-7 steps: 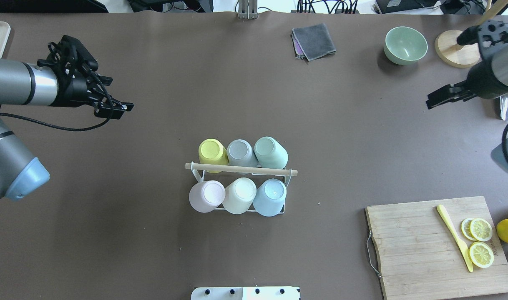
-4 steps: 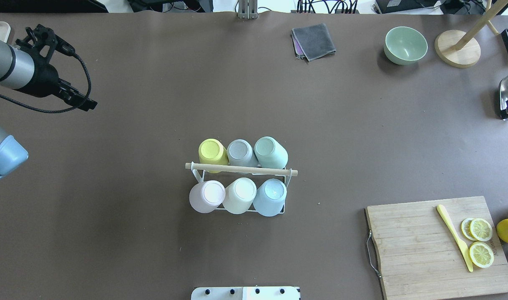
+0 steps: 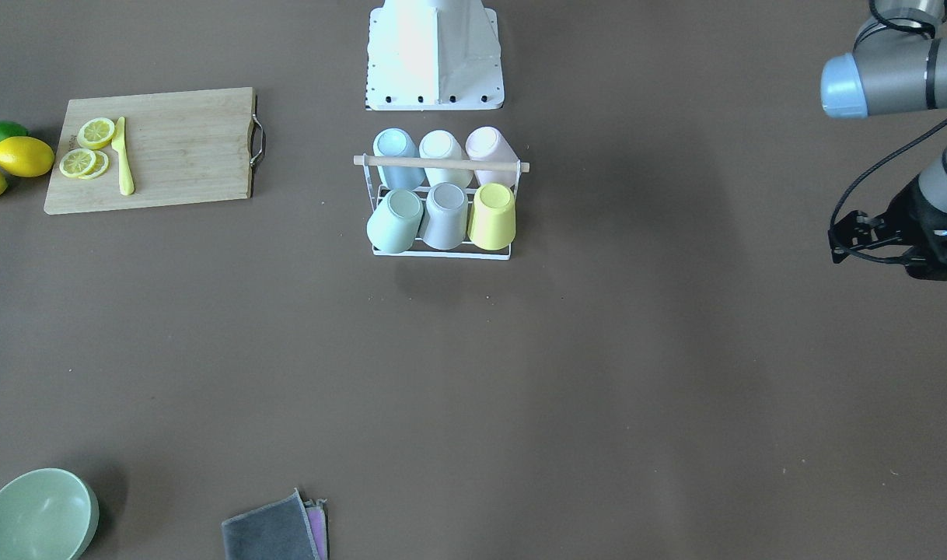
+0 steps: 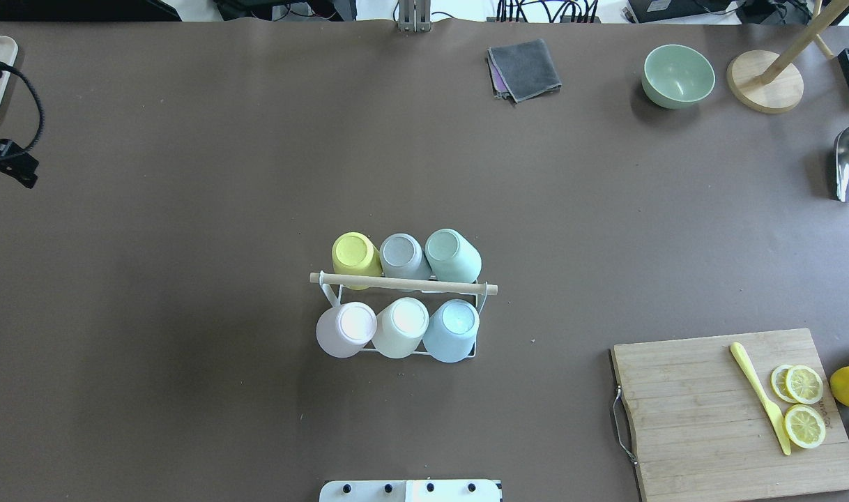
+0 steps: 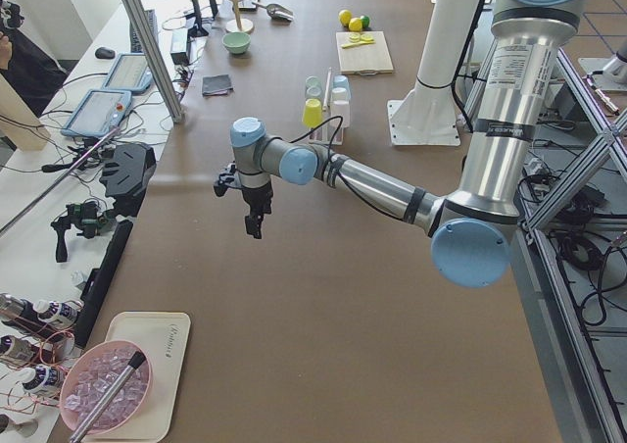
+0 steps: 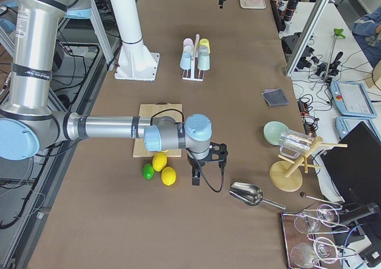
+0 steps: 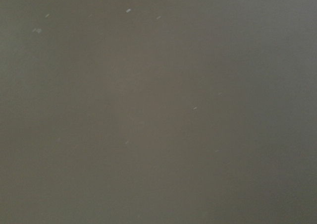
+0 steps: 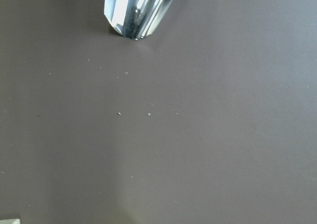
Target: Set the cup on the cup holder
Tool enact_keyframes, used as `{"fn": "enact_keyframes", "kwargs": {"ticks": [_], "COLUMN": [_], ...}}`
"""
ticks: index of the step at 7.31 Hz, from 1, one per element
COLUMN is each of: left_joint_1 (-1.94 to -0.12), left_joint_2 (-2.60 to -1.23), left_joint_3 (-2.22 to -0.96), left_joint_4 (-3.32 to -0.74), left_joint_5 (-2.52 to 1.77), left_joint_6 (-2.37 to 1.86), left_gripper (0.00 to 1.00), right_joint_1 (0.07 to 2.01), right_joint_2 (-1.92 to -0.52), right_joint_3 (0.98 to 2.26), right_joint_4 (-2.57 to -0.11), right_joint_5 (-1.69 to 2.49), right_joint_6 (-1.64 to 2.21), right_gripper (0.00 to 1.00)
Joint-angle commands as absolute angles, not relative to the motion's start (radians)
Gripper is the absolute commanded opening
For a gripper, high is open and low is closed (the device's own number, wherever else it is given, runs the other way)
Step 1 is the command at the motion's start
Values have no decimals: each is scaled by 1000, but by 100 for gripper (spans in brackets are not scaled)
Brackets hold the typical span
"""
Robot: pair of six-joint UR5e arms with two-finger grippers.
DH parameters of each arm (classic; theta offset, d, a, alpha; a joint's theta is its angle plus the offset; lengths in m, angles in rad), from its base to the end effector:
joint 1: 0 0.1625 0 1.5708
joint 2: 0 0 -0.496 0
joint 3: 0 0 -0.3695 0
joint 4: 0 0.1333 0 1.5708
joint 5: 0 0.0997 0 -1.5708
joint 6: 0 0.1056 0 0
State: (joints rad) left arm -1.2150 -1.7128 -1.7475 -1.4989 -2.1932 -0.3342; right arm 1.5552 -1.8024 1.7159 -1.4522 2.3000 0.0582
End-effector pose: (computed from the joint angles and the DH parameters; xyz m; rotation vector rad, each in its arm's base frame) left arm 0.1204 -0.5300 0.5966 0.0153 0.6636 0.0976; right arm 0.0574 -0.3574 0.7527 0.0037 -0.7298 0.0290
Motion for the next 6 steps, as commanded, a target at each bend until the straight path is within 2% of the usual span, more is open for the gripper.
{"fn": "enact_keyframes", "kwargs": {"ticks": [1, 4, 6], "left_joint_1": [-1386, -1537, -1546], "left_joint_2": [-1543, -1395, -1390], "left_joint_3": [-1747, -1746, -1744], "left_joint_4": [-1476, -1476, -1468], "left_joint_5": [-2296, -2361, -2355], "left_joint_6": [-205, -83, -84], "left_gripper": [98, 98, 98], "right_joint_1": [1591, 1603, 1608], "right_joint_2": [-1809, -1818, -1821], "right_joint_3": [1678, 1673, 1681], "right_joint_4": [-1453, -1450, -1453], "right_joint_5": [2277, 2286, 2301], "right_joint_6": [-6, -8, -8], "right_gripper": [100, 100, 100]}}
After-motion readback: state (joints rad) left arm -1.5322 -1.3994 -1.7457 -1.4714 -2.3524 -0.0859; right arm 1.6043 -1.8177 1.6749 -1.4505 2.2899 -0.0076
